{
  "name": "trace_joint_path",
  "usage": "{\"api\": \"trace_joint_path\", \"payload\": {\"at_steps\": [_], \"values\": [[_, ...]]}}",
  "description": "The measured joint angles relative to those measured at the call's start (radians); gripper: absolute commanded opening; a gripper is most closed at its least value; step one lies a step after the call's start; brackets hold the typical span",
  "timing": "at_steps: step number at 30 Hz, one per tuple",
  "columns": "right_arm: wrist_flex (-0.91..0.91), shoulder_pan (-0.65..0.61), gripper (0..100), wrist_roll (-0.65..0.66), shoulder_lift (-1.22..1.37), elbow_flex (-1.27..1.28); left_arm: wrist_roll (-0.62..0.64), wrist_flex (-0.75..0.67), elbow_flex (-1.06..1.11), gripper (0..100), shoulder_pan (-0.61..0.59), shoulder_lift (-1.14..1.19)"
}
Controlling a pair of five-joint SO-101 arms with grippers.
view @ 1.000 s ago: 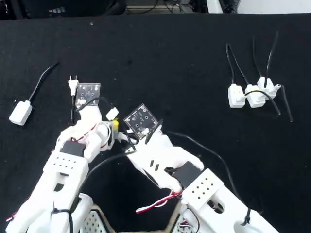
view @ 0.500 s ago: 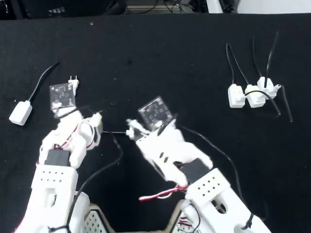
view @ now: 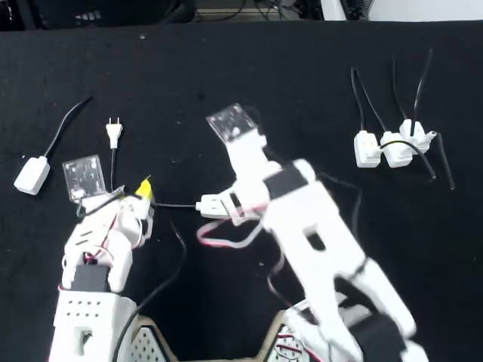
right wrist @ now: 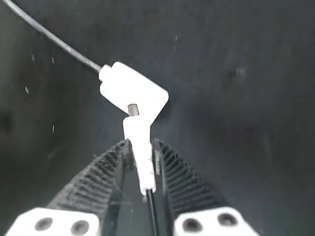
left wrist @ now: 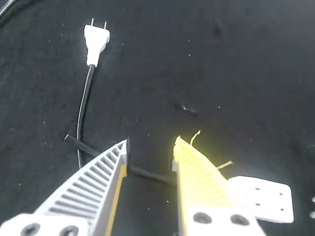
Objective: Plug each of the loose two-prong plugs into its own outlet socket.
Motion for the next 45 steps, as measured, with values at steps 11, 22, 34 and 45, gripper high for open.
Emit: {"api": "trace_joint_path", "payload": {"at_steps": [11,22,34,45], "values": [[0.322,0.005,1.1,-0.13,0.391,-0.454,0.0,0.098,0.094,16,0.034,-0.322],[0.436,0.005,1.1,-0.226,0.644,-0.629,-0.021,0.117,0.115,15,0.037,-0.384],[0.446,0.005,1.1,-0.305,0.763,-0.738,-0.021,0.117,0.115,15,0.037,-0.384],[0.448,0.008,1.1,-0.305,0.781,-0.74,-0.021,0.117,0.115,15,0.037,-0.384]]}}
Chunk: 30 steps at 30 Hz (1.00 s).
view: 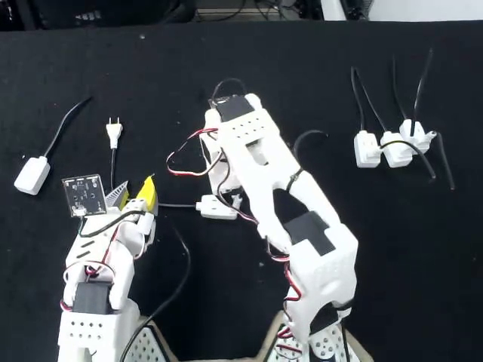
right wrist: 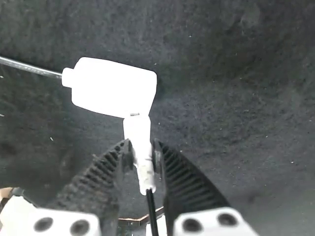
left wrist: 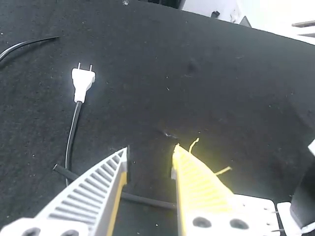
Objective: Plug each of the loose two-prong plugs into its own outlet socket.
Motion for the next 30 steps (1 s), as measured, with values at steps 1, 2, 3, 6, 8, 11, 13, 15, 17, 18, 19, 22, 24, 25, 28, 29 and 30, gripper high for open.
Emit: {"api": "trace_joint_path", "payload": {"at_steps": [1,2,3,6,8,11,13,15,17,18,19,22,24,25,28,29,30], "values": [[0.0,0.006,1.1,0.0,0.0,0.0,0.0,0.0,0.0,15,0.0,0.0],[0.0,0.014,1.1,0.0,0.0,0.0,0.0,0.0,0.0,15,0.0,0.0],[0.0,0.025,1.1,0.0,0.0,0.0,0.0,0.0,0.0,15,0.0,0.0],[0.0,0.066,1.1,-0.012,0.0,0.0,0.0,0.0,0.0,15,0.0,0.0],[0.0,0.08,1.1,-0.012,0.0,0.0,0.0,0.0,0.0,15,0.0,0.0],[0.0,0.075,1.1,-0.012,0.0,0.0,0.0,0.0,0.0,15,0.0,0.0],[0.0,0.075,1.1,-0.012,0.0,0.0,0.0,0.0,0.0,15,0.0,0.0],[0.0,0.075,1.2,-0.012,0.0,0.0,0.0,0.0,0.0,15,0.0,0.0],[0.0,0.054,1.2,-0.012,0.0,0.0,0.0,0.0,0.0,15,0.0,0.0],[0.0,0.037,1.2,-0.012,0.0,0.0,0.0,0.0,0.0,15,0.0,0.0],[0.002,0.025,1.2,-0.012,0.0,-0.012,0.0,0.0,0.0,15,0.0,0.0],[0.002,0.006,1.2,-0.012,0.0,-0.061,-0.005,0.0,0.0,15,0.0,0.0],[0.002,0.005,1.2,-0.014,0.003,-0.086,-0.008,0.0,0.0,15,0.0,0.0],[0.002,0.005,1.2,-0.017,0.008,-0.091,-0.008,0.0,0.0,15,0.0,0.0],[0.002,0.003,1.2,-0.018,0.035,-0.091,-0.009,0.0,0.0,15,0.0,0.0],[0.002,0.003,1.2,-0.018,0.041,-0.091,-0.009,0.0,0.0,15,0.0,0.0],[0.002,0.003,1.2,-0.018,0.043,-0.081,-0.009,0.0,0.0,15,0.0,0.0]]}}
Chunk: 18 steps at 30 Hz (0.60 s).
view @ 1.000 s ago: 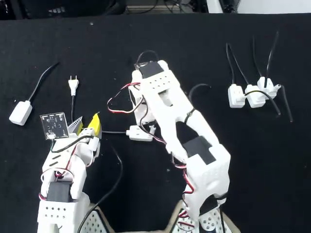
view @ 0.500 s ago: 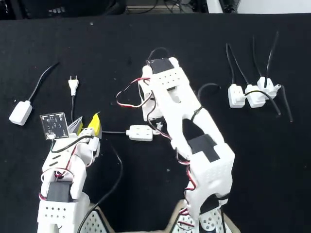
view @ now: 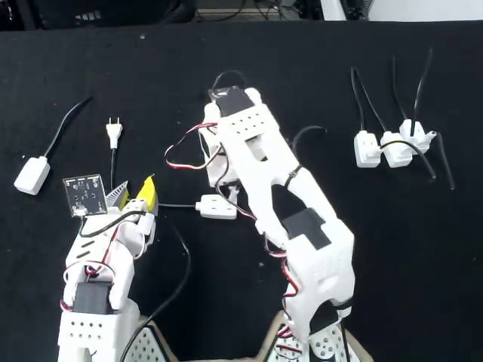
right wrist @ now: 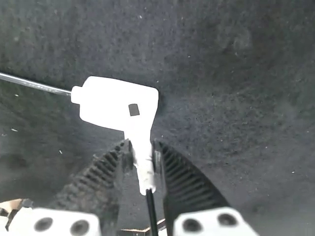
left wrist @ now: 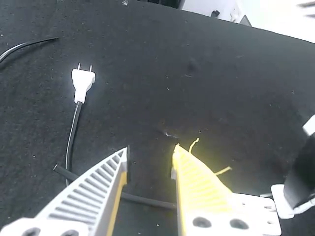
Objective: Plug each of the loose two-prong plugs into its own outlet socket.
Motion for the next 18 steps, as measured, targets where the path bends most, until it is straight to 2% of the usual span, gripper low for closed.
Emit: {"api": "trace_joint_path", "payload": {"at_steps": [18], "values": [[0.002,-0.003,1.2,-0.006,-0.002,0.049,0.0,0.0,0.0,15,0.0,0.0]]}}
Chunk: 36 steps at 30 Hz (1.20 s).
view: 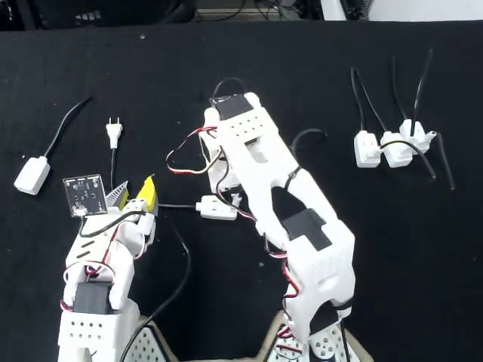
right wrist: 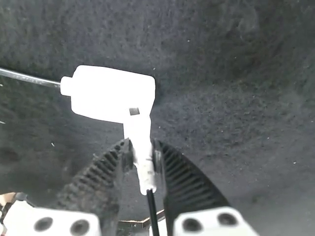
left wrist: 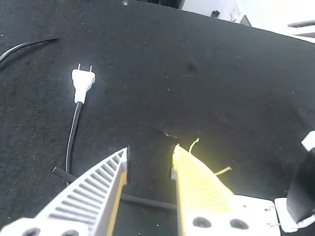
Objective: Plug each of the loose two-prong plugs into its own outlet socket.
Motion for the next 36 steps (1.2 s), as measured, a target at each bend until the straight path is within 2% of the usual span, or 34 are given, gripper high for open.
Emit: {"api": "trace_joint_path", "payload": {"at_steps": [6,16,21,27,36], "values": [[0.0,0.04,1.2,-0.051,0.0,0.0,0.0,0.0,0.0,15,0.0,0.0],[0.0,0.018,1.2,-0.058,0.0,0.0,0.0,0.0,0.0,15,0.0,0.0],[0.002,-0.018,1.1,0.037,0.034,0.0,0.0,0.0,0.0,15,0.0,0.0],[0.002,-0.023,1.1,0.075,0.075,-0.002,0.0,0.0,0.0,15,0.0,0.0],[0.003,-0.023,1.0,0.261,0.092,-0.003,0.0,0.0,0.0,15,0.0,0.0]]}}
